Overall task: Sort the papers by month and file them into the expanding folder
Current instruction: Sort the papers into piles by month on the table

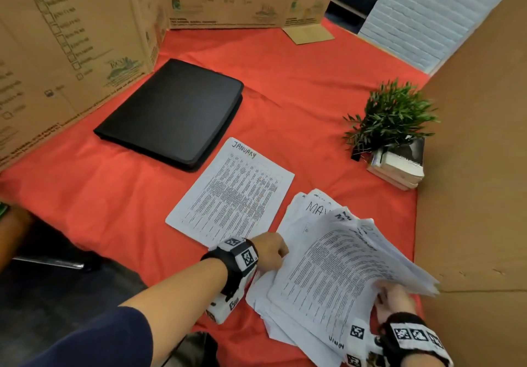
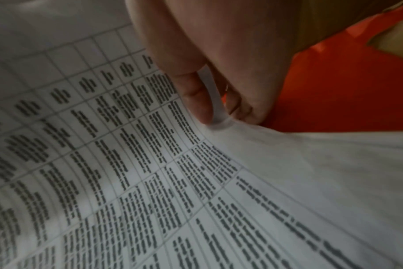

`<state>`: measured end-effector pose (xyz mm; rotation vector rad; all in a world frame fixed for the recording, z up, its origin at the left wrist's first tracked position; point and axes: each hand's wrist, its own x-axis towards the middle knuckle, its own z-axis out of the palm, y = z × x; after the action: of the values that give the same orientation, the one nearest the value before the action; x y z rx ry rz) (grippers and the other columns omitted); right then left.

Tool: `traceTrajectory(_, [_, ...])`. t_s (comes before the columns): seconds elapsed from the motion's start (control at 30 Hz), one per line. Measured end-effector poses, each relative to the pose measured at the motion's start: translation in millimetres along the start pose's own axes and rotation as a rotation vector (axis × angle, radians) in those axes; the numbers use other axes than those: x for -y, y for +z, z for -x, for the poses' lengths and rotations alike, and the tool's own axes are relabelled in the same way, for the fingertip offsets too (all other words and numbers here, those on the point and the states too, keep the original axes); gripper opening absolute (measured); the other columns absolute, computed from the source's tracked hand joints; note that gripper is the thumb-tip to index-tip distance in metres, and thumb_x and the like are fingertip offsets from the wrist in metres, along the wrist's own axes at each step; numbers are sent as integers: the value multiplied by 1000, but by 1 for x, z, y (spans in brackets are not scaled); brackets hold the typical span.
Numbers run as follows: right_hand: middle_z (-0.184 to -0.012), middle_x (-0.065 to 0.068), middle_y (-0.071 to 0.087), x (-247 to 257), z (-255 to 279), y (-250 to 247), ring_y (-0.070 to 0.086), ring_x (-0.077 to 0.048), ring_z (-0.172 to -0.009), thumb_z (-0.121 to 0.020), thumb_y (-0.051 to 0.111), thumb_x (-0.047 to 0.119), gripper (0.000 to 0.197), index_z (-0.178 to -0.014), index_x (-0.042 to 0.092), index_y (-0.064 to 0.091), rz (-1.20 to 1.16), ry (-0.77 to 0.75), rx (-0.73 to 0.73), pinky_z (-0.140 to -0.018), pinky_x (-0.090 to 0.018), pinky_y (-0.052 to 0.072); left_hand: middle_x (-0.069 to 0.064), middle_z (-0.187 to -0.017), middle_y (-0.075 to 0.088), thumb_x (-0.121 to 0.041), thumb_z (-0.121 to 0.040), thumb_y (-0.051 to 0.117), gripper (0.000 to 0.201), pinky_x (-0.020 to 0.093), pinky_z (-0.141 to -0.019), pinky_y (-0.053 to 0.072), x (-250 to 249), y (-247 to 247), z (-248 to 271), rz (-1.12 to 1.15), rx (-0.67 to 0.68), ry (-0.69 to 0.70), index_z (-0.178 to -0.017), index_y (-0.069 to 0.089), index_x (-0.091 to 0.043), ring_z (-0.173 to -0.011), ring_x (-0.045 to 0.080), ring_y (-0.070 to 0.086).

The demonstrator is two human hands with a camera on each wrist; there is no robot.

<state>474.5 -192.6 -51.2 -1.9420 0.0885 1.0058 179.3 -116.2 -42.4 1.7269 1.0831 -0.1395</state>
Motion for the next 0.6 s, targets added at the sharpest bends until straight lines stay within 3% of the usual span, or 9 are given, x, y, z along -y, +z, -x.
traceTrajectory(0.1, [-87,-15,60,1,-4,5,55,-26,-73,-80,50,-10,22,-97,1,59,128,-41,4,-80,-42,48,4,-103,72,-14,-89,62,21,26,-80,52,4,-15,3,-38,-42,-40,-105,74,-7,-92,17,64])
traceTrajectory(0.13, [-87,-16,61,1,-5,8,56,-27,-73,-79,54,-8,24,-101,1,60,168,-57,-2,-75,-42,49,2,-108,71,-21,-89,64,23,29,-84,54,8,-22,3,-52,-85,-68,-107,74,-10,-97,18,65])
traceTrajectory(0.2, [-106,-20,65,-1,-6,12,60,-31,-91,-80,62,0,26,-106,3,62,232,-92,-20,-87,-46,50,5,-108,69,-30,-89,63,26,33,-83,55,19,-38,5,-110,-260,-174,-106,70,-11,-96,21,65])
traceTrajectory(0.27, [-121,-13,62,-2,-7,14,57,-33,-111,-80,70,8,42,-120,3,59,308,-124,-38,-101,-49,44,7,-112,63,-30,-90,59,27,35,-81,54,36,-57,10,-169,-539,-364,-106,64,-9,-99,24,61])
traceTrajectory(0.33, [-122,-11,61,-4,-9,15,58,-32,-110,-77,75,14,50,-123,2,58,347,-143,-31,-101,-47,44,10,-120,54,-36,-89,62,34,39,-88,48,58,-75,20,-166,-733,-585,-110,58,-10,-110,27,53])
traceTrajectory(0.4, [-119,-16,60,-2,-6,16,56,-29,-103,-78,77,16,56,-128,0,55,384,-140,-46,-96,-40,44,11,-127,46,-47,-81,71,58,42,-95,43,79,-84,28,-125,-776,-769,-121,51,-10,-119,28,45])
traceTrajectory(0.5, [-126,-20,56,-1,-9,16,54,-34,-113,-80,76,14,61,-133,-2,51,410,-128,-69,-99,-42,42,13,-127,42,-45,-70,83,78,40,-92,45,94,-85,32,-18,-837,-820,-124,44,-4,-118,30,44])
traceTrajectory(0.57, [-120,-18,59,-3,-10,17,56,-32,-106,-79,78,15,61,-131,-4,53,413,-129,-69,-99,-42,43,16,-122,50,-36,-73,83,69,36,-84,47,97,-87,31,65,-785,-786,-120,46,-2,-109,31,54])
traceTrajectory(0.6, [-123,-18,60,-3,-9,18,56,-32,-106,-78,78,17,61,-130,-3,54,418,-129,-82,-100,-43,43,15,-117,57,-33,-78,79,55,35,-79,48,97,-89,31,82,-728,-752,-116,52,-3,-101,31,59])
